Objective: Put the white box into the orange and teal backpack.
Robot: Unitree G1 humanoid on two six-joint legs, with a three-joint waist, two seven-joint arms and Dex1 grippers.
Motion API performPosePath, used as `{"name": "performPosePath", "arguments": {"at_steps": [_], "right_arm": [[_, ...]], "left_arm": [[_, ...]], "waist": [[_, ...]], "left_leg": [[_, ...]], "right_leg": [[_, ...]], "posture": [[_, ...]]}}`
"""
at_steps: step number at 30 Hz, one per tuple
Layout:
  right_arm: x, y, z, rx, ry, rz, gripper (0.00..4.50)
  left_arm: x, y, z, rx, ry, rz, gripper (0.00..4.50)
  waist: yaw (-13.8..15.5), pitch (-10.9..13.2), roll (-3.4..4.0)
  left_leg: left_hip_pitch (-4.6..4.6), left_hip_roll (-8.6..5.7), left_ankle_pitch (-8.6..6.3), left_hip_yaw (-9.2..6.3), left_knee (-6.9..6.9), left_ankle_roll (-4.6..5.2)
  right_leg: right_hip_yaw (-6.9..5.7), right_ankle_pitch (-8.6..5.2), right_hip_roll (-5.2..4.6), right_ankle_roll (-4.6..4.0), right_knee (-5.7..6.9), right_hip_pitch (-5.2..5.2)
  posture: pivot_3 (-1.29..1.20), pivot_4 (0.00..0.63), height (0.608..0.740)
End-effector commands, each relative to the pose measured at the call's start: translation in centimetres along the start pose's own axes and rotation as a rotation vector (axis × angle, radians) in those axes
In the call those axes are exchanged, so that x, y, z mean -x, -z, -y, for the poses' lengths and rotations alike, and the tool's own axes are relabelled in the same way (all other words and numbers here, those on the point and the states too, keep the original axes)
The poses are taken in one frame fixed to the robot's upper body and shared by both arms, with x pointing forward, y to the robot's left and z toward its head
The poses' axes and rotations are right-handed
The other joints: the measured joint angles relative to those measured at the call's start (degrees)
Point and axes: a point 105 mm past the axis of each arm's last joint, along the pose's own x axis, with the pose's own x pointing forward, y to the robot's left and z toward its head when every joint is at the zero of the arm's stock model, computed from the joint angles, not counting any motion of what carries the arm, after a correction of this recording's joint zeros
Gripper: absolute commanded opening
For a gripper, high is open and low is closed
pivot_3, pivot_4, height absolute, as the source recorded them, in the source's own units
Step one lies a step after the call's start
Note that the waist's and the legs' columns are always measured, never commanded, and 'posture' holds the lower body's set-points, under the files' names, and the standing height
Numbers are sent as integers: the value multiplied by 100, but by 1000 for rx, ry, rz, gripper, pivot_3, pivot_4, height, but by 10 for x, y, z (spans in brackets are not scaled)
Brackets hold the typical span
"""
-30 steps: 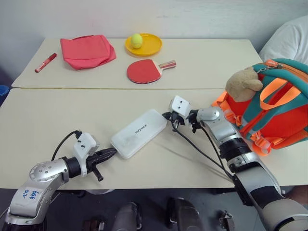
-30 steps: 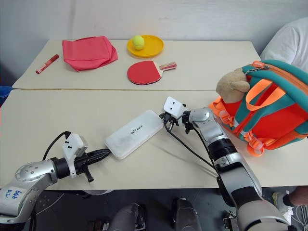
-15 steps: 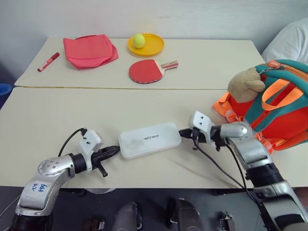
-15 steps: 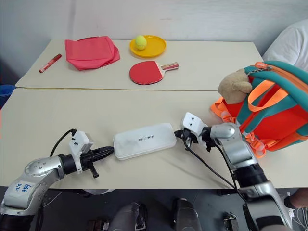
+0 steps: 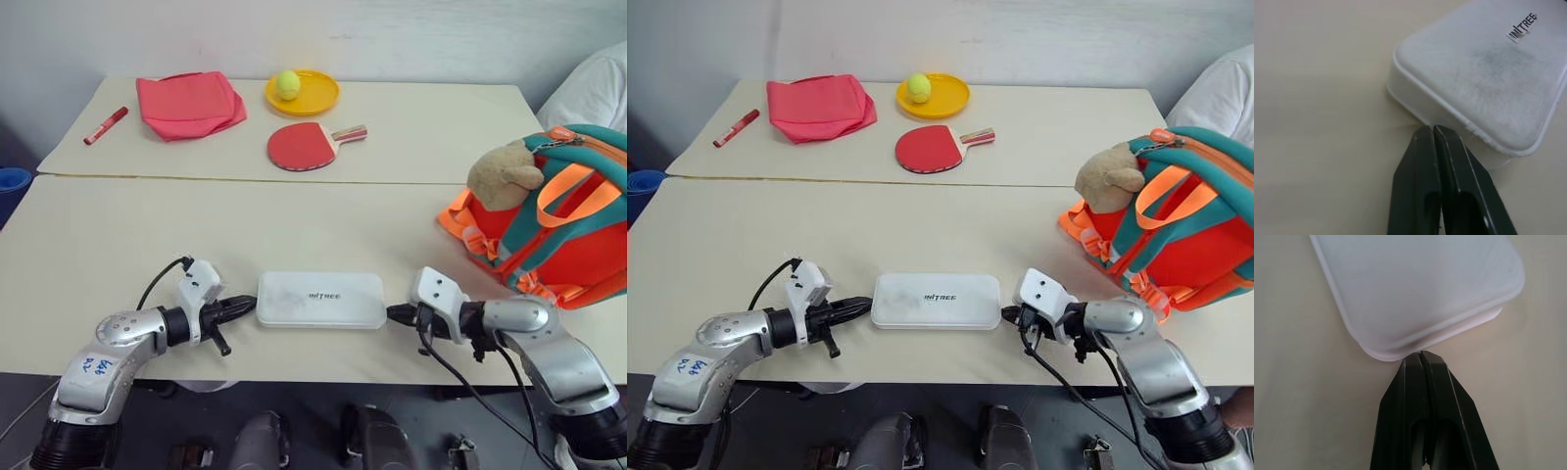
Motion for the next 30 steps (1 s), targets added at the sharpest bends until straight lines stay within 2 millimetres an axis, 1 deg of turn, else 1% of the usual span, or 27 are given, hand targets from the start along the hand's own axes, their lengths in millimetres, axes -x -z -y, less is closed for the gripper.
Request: {"name": "performPosePath", "arguments": {"at_steps": [1,2,3,5,7,9,12,15,19,22,25,30], "right_arm": [[8,3,5,36,30,-20,0],[9,4,7,41,33,-26,0],[8,4,9,46,34,-27,0],[7,4,11,60,28,-28,0],[5,3,14,75,24,-28,0],[2,2,17,91,19,-32,0],[-4,0,22,116,13,-31,0],[-10,-3,26,132,8,-24,0],[-17,-7,26,142,-5,-12,0],[-24,-16,23,142,-18,20,0],[-28,-21,19,141,-26,39,0],[-31,-22,15,134,-30,47,0]], "left_arm": [[19,9,0,358,116,-148,1135],[24,7,3,444,169,-189,1493],[27,3,-2,510,180,-210,1782],[25,-8,-14,607,169,-210,2406],[16,-17,-23,694,166,-203,3048],[8,-18,-26,738,153,-251,3604],[-7,-19,-21,784,200,-284,4485],[-19,-21,-14,793,247,-306,4485],[-25,-19,-3,766,285,-368,4485],[-33,-26,4,785,341,-342,4485],[-36,-28,8,795,365,-336,4485],[-40,-38,16,818,431,-296,4485]], "waist": [[3,0,-4],[3,0,-4],[-1,0,-3],[1,0,-4],[4,1,-9],[26,-2,-15],[20,-5,-18],[18,-6,-20],[17,-12,-29],[9,-13,-29],[8,-16,-34],[6,-16,-35]], "left_leg": [[0,0,1,-2,1,0],[-1,2,3,-4,5,-3],[0,1,4,-4,3,-4],[1,-2,4,-1,3,-4],[0,-4,6,-1,9,-4],[1,-8,8,-2,13,-3],[6,-12,10,-1,15,-4],[9,-13,14,-1,16,-8],[9,-13,15,-2,16,-10],[10,-13,16,-1,16,-11],[10,-13,16,-2,17,-11],[9,-14,17,-2,18,-10]], "right_leg": [[-1,0,1,0,4,0],[-5,0,7,0,5,0],[-5,0,8,0,3,1],[-3,-2,8,1,5,0],[-3,-2,12,1,9,2],[-3,-1,10,2,14,4],[-1,-1,7,3,19,8],[0,-1,5,3,21,11],[1,-1,3,3,20,13],[3,-1,3,3,20,13],[2,-1,3,3,20,13],[2,-1,1,3,20,13]], "posture": [[0,150,740],[0,150,740],[0,150,740],[0,150,740],[0,150,740],[0,150,740],[0,150,740],[0,150,740],[0,150,740],[0,150,740],[0,150,740],[0,150,740]]}}
